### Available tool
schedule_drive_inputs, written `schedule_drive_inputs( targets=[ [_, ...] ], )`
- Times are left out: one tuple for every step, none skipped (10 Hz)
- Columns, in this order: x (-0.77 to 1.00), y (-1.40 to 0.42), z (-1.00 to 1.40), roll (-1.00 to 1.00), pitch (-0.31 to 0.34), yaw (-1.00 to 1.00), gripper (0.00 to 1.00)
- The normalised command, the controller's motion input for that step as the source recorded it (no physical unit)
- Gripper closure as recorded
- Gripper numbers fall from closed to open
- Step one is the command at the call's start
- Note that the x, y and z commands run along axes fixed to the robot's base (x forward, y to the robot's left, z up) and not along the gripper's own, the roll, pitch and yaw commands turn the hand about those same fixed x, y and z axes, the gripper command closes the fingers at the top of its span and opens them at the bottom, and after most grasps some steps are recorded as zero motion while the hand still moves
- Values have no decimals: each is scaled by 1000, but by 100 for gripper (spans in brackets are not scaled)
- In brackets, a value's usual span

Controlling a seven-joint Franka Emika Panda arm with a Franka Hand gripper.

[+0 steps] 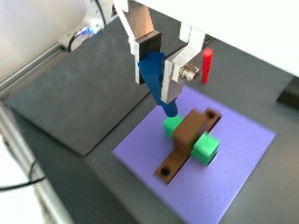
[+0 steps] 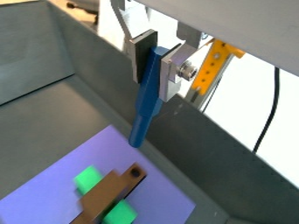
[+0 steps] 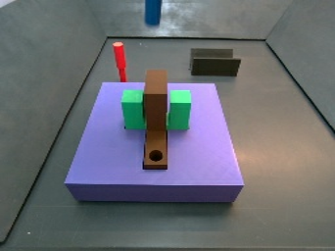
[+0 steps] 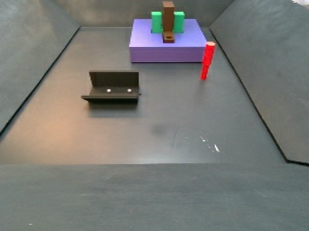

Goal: Pick up the blue object. Move up. Place the blue object on the fixture. Regrasp the blue object. Move to above the board. Insert the blue object.
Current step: Insert the blue object.

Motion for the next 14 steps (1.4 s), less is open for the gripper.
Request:
schedule_drive_inputs(
  targets=[
    [0,-403,-197,-419,-193,-200,100],
    [0,-94,-206,-439,-276,-431,100],
    [0,0,-226,-424,-273,-534,100],
    [0,0,-280,-393,-251,-549,100],
    [0,0,-314,-381,-231,-454,100],
    [0,43,-369,-361,-200,-334,100],
    [0,31,-520,-294,-149,-263,100],
    [0,0,-629,-251,-60,-229,100],
    [0,0,-780,-181,36,0,100],
    [0,0,-751,-131,139,60,100],
    [0,-17,-734,-106,183,154,100],
    [0,-60,-591,-189,189,117,100],
    [0,-9,-420,-306,179,0,100],
    [0,0,-409,-344,37,-43,100]
  ],
)
